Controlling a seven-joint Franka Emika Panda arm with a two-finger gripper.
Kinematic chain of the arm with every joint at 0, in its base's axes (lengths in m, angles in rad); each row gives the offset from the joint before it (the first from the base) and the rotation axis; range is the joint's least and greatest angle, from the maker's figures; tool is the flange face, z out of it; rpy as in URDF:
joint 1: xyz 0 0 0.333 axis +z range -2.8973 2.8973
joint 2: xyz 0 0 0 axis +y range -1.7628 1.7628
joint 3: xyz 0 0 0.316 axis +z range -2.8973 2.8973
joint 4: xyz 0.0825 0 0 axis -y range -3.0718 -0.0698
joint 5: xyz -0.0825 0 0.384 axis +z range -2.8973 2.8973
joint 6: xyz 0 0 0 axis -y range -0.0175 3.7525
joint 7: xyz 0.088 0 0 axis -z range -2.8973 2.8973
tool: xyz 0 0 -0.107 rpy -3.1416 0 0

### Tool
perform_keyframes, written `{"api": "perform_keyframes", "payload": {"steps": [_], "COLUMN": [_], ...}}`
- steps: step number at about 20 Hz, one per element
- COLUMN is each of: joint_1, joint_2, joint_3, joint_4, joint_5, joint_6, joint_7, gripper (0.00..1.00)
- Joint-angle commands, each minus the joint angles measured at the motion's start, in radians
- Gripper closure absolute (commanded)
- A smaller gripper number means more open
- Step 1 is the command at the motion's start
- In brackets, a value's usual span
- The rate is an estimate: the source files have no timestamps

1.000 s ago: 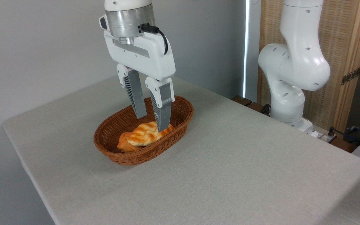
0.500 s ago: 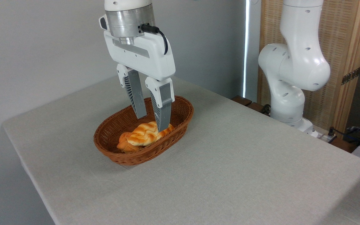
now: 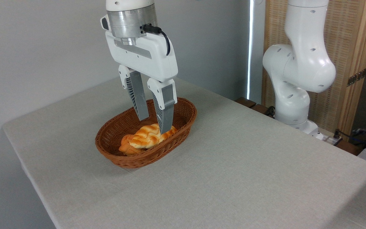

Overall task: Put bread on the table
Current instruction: 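Lower the gripper into the basket around the braided bread roll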

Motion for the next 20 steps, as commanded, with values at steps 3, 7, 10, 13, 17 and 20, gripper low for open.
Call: {"api": "perform_keyframes", "payload": {"steps": [3, 7, 10, 13, 17, 20], "joint_1": [-0.004, -0.01, -0.013, -0.013, -0.015, -0.029], "joint_2": [0.001, 0.004, 0.015, 0.038, 0.063, 0.084], "joint_3": [0.003, -0.003, -0.035, -0.077, -0.109, -0.137], "joint_4": [0.008, 0.007, 0.001, -0.005, -0.011, -0.027], "joint_5": [-0.017, -0.017, -0.019, -0.019, -0.019, -0.019], "joint_6": [-0.025, -0.025, -0.02, -0.008, -0.005, -0.005], "joint_7": [0.021, 0.019, 0.007, -0.057, -0.139, -0.217], "gripper": [0.0, 0.0, 0.0, 0.0, 0.0, 0.0]}}
